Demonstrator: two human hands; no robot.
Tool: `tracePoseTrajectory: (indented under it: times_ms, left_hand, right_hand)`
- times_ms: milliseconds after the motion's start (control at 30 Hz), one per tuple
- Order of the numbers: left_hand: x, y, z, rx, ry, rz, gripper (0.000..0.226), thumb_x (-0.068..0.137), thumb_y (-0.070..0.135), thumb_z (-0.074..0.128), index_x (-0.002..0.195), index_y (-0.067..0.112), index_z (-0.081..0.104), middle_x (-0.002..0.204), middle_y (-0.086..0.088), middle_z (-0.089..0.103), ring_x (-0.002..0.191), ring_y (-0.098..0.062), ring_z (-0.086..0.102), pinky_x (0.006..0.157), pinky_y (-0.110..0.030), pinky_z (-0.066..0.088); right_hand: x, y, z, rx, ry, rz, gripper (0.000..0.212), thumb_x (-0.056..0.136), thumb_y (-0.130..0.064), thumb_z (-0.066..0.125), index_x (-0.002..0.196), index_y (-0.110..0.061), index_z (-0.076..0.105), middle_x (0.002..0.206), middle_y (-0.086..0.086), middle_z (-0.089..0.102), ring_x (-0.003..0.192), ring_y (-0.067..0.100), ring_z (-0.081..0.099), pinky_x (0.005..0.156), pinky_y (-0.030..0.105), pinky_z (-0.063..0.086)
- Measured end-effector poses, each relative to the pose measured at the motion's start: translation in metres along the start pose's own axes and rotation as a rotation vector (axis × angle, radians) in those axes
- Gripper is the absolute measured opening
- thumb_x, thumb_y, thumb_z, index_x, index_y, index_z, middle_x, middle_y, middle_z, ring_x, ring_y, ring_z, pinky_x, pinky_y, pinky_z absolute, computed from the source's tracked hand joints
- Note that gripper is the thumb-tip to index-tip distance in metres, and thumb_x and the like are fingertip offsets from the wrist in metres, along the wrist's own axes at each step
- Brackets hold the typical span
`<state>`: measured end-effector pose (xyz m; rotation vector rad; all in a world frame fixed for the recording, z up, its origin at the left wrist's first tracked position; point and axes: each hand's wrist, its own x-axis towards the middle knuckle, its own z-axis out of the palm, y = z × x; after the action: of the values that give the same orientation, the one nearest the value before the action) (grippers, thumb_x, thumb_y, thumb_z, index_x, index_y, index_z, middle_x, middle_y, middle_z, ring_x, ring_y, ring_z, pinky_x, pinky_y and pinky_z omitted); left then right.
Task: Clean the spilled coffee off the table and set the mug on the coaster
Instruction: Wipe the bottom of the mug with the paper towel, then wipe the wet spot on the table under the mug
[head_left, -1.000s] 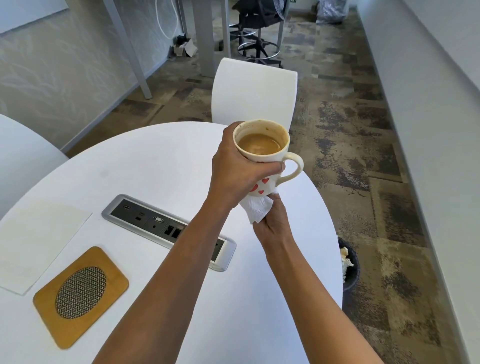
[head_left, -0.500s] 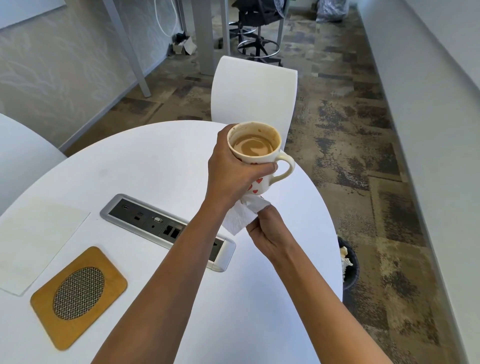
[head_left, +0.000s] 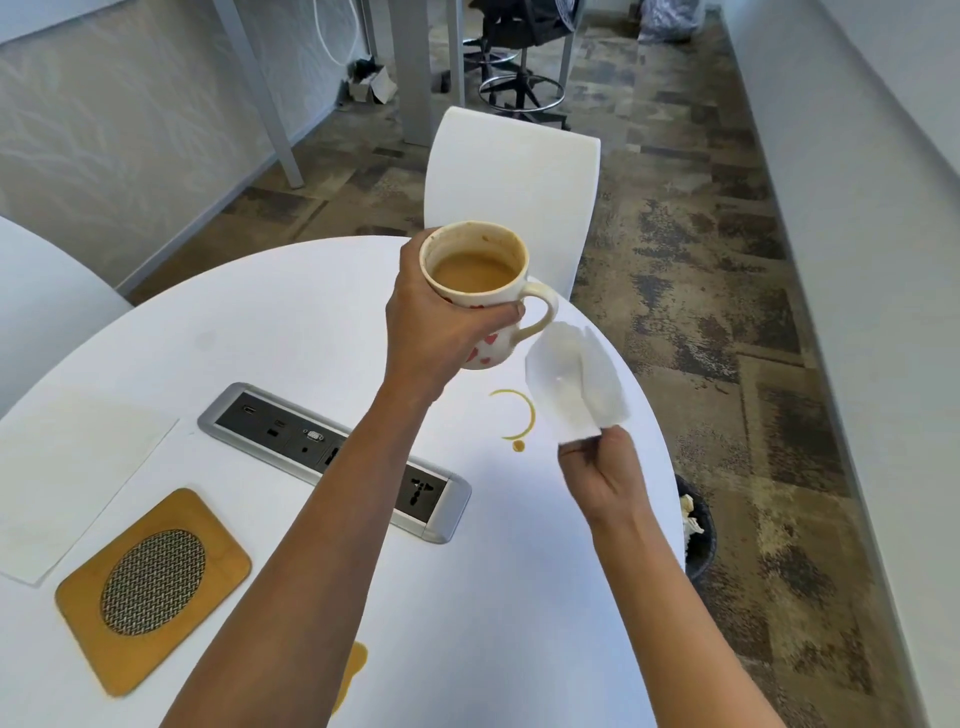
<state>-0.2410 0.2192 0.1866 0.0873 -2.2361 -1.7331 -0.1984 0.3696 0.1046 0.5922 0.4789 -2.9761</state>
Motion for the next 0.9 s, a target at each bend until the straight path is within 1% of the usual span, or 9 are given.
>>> tracePoseTrajectory:
  times_ms: [133, 233, 367, 500, 633, 700, 767, 833, 900]
  left_hand:
    - [0.004, -0.006, -0.007, 0.019, 0.014, -0.012, 0.088, 0.053, 0.028, 0.089, 0.128, 0.026, 0.043, 0.122, 0.007, 0.056, 0.109, -0.011, 0.054, 0.089, -0.033, 0.051]
    - [0.005, -0.008, -0.010, 0.014, 0.023, -0.020, 0.087, 0.053, 0.027, 0.089, 0.126, 0.027, 0.043, 0.120, 0.009, 0.057, 0.107, -0.009, 0.055, 0.086, -0.029, 0.051]
    - [0.006, -0.011, -0.011, 0.009, 0.029, -0.039, 0.085, 0.052, 0.026, 0.090, 0.124, 0.029, 0.044, 0.115, 0.013, 0.057, 0.105, -0.006, 0.055, 0.085, -0.028, 0.051]
    - [0.007, -0.016, -0.012, 0.027, 0.014, -0.037, 0.085, 0.055, 0.027, 0.089, 0.126, 0.028, 0.042, 0.117, 0.013, 0.055, 0.107, -0.008, 0.054, 0.085, -0.028, 0.050]
    - [0.008, -0.021, -0.011, 0.021, 0.037, -0.058, 0.083, 0.052, 0.025, 0.089, 0.122, 0.029, 0.045, 0.117, 0.012, 0.058, 0.105, -0.008, 0.056, 0.085, -0.030, 0.051]
    - [0.008, -0.024, -0.010, 0.029, 0.032, -0.058, 0.083, 0.052, 0.025, 0.089, 0.122, 0.030, 0.045, 0.118, 0.011, 0.057, 0.105, -0.008, 0.055, 0.084, -0.028, 0.050]
    - [0.008, -0.027, -0.010, 0.030, 0.030, -0.061, 0.083, 0.051, 0.026, 0.089, 0.121, 0.032, 0.045, 0.117, 0.012, 0.057, 0.104, -0.007, 0.056, 0.081, -0.024, 0.049]
    - [0.009, -0.030, -0.009, 0.032, 0.029, -0.069, 0.082, 0.051, 0.026, 0.089, 0.119, 0.034, 0.044, 0.115, 0.014, 0.057, 0.102, -0.004, 0.055, 0.078, -0.020, 0.048]
    - [0.009, -0.033, -0.008, 0.039, 0.025, -0.075, 0.081, 0.051, 0.026, 0.089, 0.118, 0.034, 0.044, 0.115, 0.014, 0.056, 0.102, -0.005, 0.055, 0.078, -0.020, 0.048]
  right_hand:
    - [0.021, -0.003, -0.015, -0.303, 0.112, -0.253, 0.031, 0.095, 0.000, 0.043, 0.117, -0.018, 0.056, 0.106, -0.001, 0.068, 0.089, 0.007, 0.067, 0.070, 0.018, 0.057]
    - [0.028, 0.001, -0.027, -0.613, 0.189, -0.435, 0.033, 0.097, -0.001, 0.042, 0.117, -0.021, 0.059, 0.121, -0.001, 0.061, 0.104, 0.009, 0.059, 0.076, 0.018, 0.054]
    - [0.033, 0.018, -0.051, -1.228, 0.167, -0.726, 0.049, 0.089, 0.010, 0.037, 0.115, -0.021, 0.066, 0.118, -0.004, 0.064, 0.112, 0.007, 0.056, 0.095, 0.018, 0.044]
    - [0.037, 0.027, -0.082, -1.770, -0.022, -0.634, 0.050, 0.093, 0.001, 0.039, 0.133, -0.026, 0.053, 0.141, -0.003, 0.048, 0.126, 0.007, 0.044, 0.100, 0.002, 0.025]
    - [0.037, 0.046, -0.106, -2.169, -0.291, -0.557, 0.046, 0.097, -0.020, 0.046, 0.142, -0.018, 0.039, 0.152, 0.004, 0.033, 0.140, 0.023, 0.032, 0.112, 0.030, 0.026]
    - [0.035, 0.056, -0.112, -2.210, -0.305, -0.501, 0.041, 0.097, -0.032, 0.047, 0.136, -0.018, 0.049, 0.148, 0.001, 0.042, 0.140, 0.022, 0.032, 0.115, 0.035, 0.023]
    - [0.034, 0.060, -0.116, -2.129, -0.214, -0.506, 0.026, 0.096, -0.032, 0.050, 0.113, -0.019, 0.065, 0.129, 0.000, 0.060, 0.126, 0.017, 0.047, 0.108, 0.037, 0.036]
    - [0.032, 0.060, -0.119, -2.068, -0.109, -0.524, 0.015, 0.094, -0.031, 0.053, 0.095, -0.019, 0.060, 0.101, -0.002, 0.067, 0.100, 0.017, 0.055, 0.083, 0.034, 0.048]
    - [0.031, 0.059, -0.119, -2.007, -0.066, -0.489, 0.014, 0.091, -0.029, 0.055, 0.102, -0.022, 0.051, 0.096, -0.004, 0.061, 0.095, 0.018, 0.055, 0.070, 0.026, 0.041]
